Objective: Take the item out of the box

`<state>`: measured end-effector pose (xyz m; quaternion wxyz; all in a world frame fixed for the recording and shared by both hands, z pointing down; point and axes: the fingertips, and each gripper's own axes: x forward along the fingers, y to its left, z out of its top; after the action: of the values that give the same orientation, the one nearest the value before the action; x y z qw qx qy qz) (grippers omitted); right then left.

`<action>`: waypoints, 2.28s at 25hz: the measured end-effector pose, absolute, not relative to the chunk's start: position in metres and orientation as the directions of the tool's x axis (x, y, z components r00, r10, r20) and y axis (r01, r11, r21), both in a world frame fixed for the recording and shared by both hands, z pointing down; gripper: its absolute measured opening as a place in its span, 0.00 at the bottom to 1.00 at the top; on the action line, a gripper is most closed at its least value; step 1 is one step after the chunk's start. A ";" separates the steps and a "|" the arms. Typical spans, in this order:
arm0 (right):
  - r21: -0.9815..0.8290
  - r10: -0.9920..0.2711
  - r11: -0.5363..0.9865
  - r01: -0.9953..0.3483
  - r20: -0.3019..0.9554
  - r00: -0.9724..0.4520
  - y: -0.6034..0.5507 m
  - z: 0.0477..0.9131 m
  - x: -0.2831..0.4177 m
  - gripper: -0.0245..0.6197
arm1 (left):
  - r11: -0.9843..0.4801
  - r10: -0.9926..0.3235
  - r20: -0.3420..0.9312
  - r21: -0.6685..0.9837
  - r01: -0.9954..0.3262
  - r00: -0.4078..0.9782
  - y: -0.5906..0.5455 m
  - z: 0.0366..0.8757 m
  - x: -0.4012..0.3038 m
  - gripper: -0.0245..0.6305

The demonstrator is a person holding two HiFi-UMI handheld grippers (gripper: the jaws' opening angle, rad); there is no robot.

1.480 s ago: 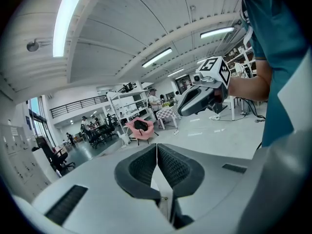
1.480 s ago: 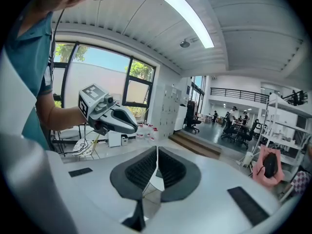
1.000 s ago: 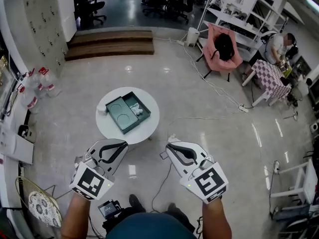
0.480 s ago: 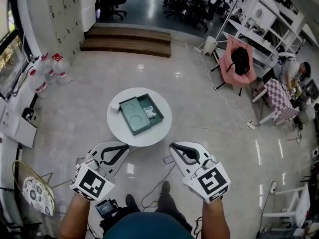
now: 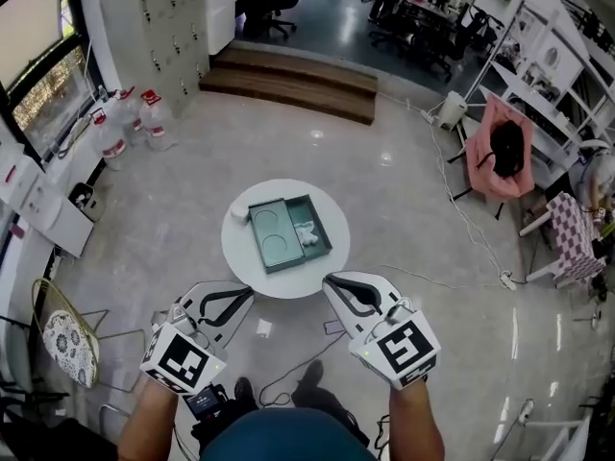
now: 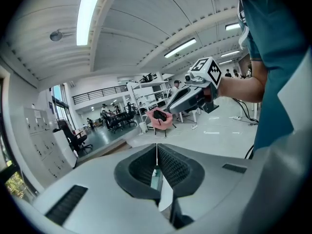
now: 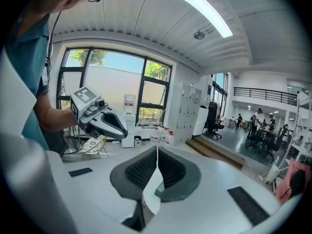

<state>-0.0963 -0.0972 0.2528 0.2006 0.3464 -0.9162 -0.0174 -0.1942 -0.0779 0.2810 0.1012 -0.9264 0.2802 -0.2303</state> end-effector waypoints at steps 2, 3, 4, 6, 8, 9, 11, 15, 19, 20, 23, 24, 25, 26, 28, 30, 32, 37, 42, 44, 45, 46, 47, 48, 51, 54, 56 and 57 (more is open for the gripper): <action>0.178 -0.621 0.779 -0.601 0.350 -0.702 -0.111 0.252 -0.074 0.10 | -0.812 -0.582 0.372 -0.317 -0.490 0.723 -0.086 0.279 -0.169 0.07; 0.179 -0.611 0.788 -0.589 0.346 -0.712 -0.116 0.252 -0.062 0.10 | -0.807 -0.589 0.375 -0.320 -0.496 0.716 -0.090 0.279 -0.155 0.07; 0.178 -0.602 0.795 -0.580 0.343 -0.721 -0.121 0.253 -0.049 0.10 | -0.803 -0.595 0.378 -0.322 -0.502 0.709 -0.092 0.279 -0.141 0.07; 0.175 -0.586 0.808 -0.562 0.339 -0.736 -0.128 0.257 -0.024 0.10 | -0.793 -0.608 0.383 -0.324 -0.515 0.695 -0.096 0.282 -0.115 0.07; 0.175 -0.571 0.819 -0.546 0.336 -0.749 -0.134 0.261 -0.003 0.10 | -0.783 -0.622 0.387 -0.326 -0.530 0.681 -0.101 0.286 -0.093 0.07; 0.173 -0.565 0.823 -0.541 0.335 -0.754 -0.136 0.262 0.007 0.10 | -0.778 -0.629 0.390 -0.328 -0.537 0.673 -0.102 0.287 -0.084 0.07; 0.163 -0.556 0.829 -0.534 0.331 -0.762 -0.139 0.259 0.027 0.10 | -0.768 -0.641 0.395 -0.333 -0.547 0.659 -0.105 0.287 -0.064 0.07; 0.152 -0.543 0.838 -0.524 0.324 -0.775 -0.147 0.253 0.065 0.10 | -0.751 -0.660 0.399 -0.343 -0.564 0.637 -0.109 0.280 -0.027 0.07; 0.144 -0.534 0.844 -0.517 0.322 -0.781 -0.158 0.266 0.083 0.10 | -0.747 -0.665 0.409 -0.346 -0.568 0.625 -0.119 0.292 -0.011 0.07; 0.155 -0.534 0.845 -0.512 0.318 -0.784 -0.161 0.269 0.088 0.10 | -0.748 -0.664 0.411 -0.347 -0.567 0.625 -0.122 0.295 -0.008 0.07; 0.153 -0.545 0.837 -0.525 0.323 -0.774 -0.172 0.273 0.100 0.10 | -0.754 -0.657 0.411 -0.351 -0.556 0.632 -0.138 0.298 0.001 0.07; 0.144 -0.551 0.832 -0.537 0.331 -0.766 -0.178 0.274 0.102 0.10 | -0.757 -0.653 0.410 -0.347 -0.554 0.636 -0.146 0.300 0.001 0.07; 0.144 -0.559 0.826 -0.545 0.335 -0.759 -0.186 0.277 0.102 0.10 | -0.761 -0.649 0.409 -0.342 -0.552 0.641 -0.156 0.302 -0.001 0.07; 0.152 -0.567 0.821 -0.551 0.337 -0.752 -0.195 0.280 0.102 0.10 | -0.766 -0.643 0.408 -0.339 -0.546 0.648 -0.168 0.305 -0.004 0.07; 0.164 -0.589 0.804 -0.571 0.342 -0.732 -0.215 0.289 0.100 0.10 | -0.780 -0.626 0.402 -0.337 -0.528 0.669 -0.195 0.313 -0.010 0.07; 0.159 -0.614 0.783 -0.602 0.354 -0.705 -0.235 0.297 0.100 0.10 | -0.793 -0.609 0.391 -0.336 -0.509 0.690 -0.221 0.319 -0.013 0.07; 0.149 -0.641 0.756 -0.637 0.363 -0.676 -0.256 0.299 0.104 0.10 | -0.809 -0.587 0.397 -0.322 -0.491 0.706 -0.248 0.325 -0.013 0.07; 0.154 -0.695 0.698 -0.699 0.379 -0.611 -0.301 0.305 0.093 0.10 | -0.858 -0.509 0.405 -0.310 -0.410 0.760 -0.313 0.335 -0.024 0.07; 0.137 -0.731 0.649 -0.749 0.388 -0.562 -0.350 0.322 0.087 0.10 | -0.881 -0.468 0.421 -0.298 -0.369 0.777 -0.378 0.357 -0.033 0.07; 0.119 -0.738 0.629 -0.768 0.402 -0.542 -0.365 0.329 0.091 0.10 | -0.891 -0.447 0.433 -0.289 -0.349 0.783 -0.399 0.366 -0.030 0.07; 0.112 -0.741 0.620 -0.777 0.409 -0.533 -0.372 0.334 0.092 0.10 | -0.896 -0.437 0.439 -0.284 -0.340 0.785 -0.409 0.371 -0.029 0.07; 0.111 -0.743 0.615 -0.781 0.412 -0.527 -0.379 0.338 0.094 0.10 | -0.901 -0.427 0.446 -0.278 -0.332 0.786 -0.417 0.378 -0.028 0.07; 0.112 -0.746 0.612 -0.783 0.413 -0.523 -0.385 0.344 0.095 0.10 | -0.906 -0.419 0.454 -0.273 -0.324 0.787 -0.425 0.385 -0.028 0.07; 0.111 -0.747 0.608 -0.786 0.415 -0.519 -0.390 0.349 0.096 0.10 | -0.910 -0.410 0.460 -0.268 -0.317 0.788 -0.432 0.392 -0.027 0.07; 0.099 -0.753 0.591 -0.800 0.424 -0.503 -0.407 0.372 0.101 0.10 | -0.920 -0.387 0.476 -0.256 -0.296 0.790 -0.453 0.417 -0.023 0.07; 0.085 -0.756 0.575 -0.814 0.435 -0.489 -0.425 0.394 0.109 0.10 | -0.930 -0.364 0.492 -0.238 -0.279 0.791 -0.475 0.444 -0.016 0.07; 0.073 -0.756 0.566 -0.821 0.442 -0.482 -0.435 0.409 0.116 0.10 | -0.937 -0.348 0.505 -0.226 -0.268 0.790 -0.487 0.461 -0.009 0.07; 0.068 -0.756 0.562 -0.824 0.445 -0.479 -0.439 0.417 0.119 0.10 | -0.939 -0.341 0.510 -0.221 -0.263 0.790 -0.491 0.470 -0.005 0.07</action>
<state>0.1193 -0.4386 0.4168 0.2180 0.4613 -0.8565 0.0776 -0.0048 -0.4914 0.4705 0.0693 -0.9434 0.1599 -0.2822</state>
